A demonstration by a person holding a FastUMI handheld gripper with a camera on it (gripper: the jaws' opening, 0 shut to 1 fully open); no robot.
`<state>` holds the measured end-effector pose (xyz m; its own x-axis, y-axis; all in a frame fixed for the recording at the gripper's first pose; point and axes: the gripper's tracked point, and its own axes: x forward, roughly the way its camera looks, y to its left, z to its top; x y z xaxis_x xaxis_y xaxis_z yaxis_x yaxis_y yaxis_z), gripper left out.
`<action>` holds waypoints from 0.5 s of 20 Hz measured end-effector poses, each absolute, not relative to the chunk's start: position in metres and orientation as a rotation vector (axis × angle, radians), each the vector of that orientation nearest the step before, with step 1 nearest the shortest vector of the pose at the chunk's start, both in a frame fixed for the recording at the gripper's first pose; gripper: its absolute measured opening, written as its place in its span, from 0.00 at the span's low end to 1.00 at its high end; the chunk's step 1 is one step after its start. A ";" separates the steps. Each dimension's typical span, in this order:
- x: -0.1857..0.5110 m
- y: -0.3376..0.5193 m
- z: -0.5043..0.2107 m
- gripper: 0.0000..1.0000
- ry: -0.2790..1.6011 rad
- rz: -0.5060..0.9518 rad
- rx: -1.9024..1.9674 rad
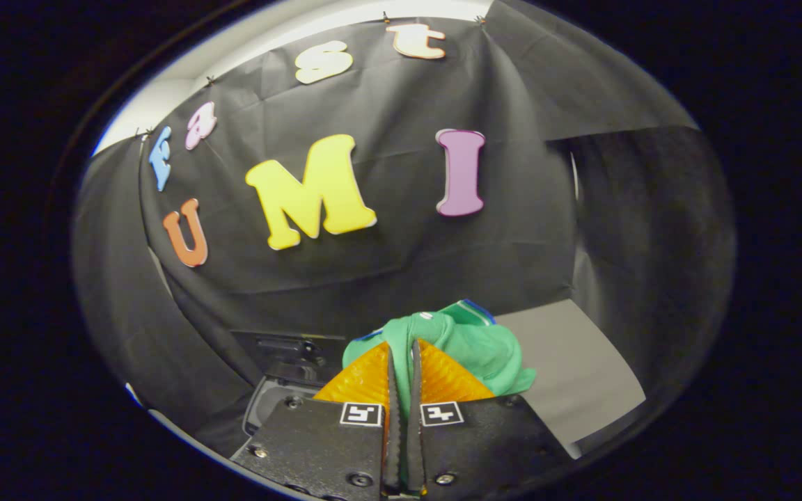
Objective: Put the clothes into the washing machine and then close the washing machine lid.
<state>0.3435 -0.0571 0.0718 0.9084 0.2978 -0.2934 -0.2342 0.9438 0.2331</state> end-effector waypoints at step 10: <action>0.318 0.076 0.146 0.07 0.244 0.544 0.141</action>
<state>0.3176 0.0760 0.1460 0.8280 0.5269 -0.1916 -0.4936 0.8472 0.1967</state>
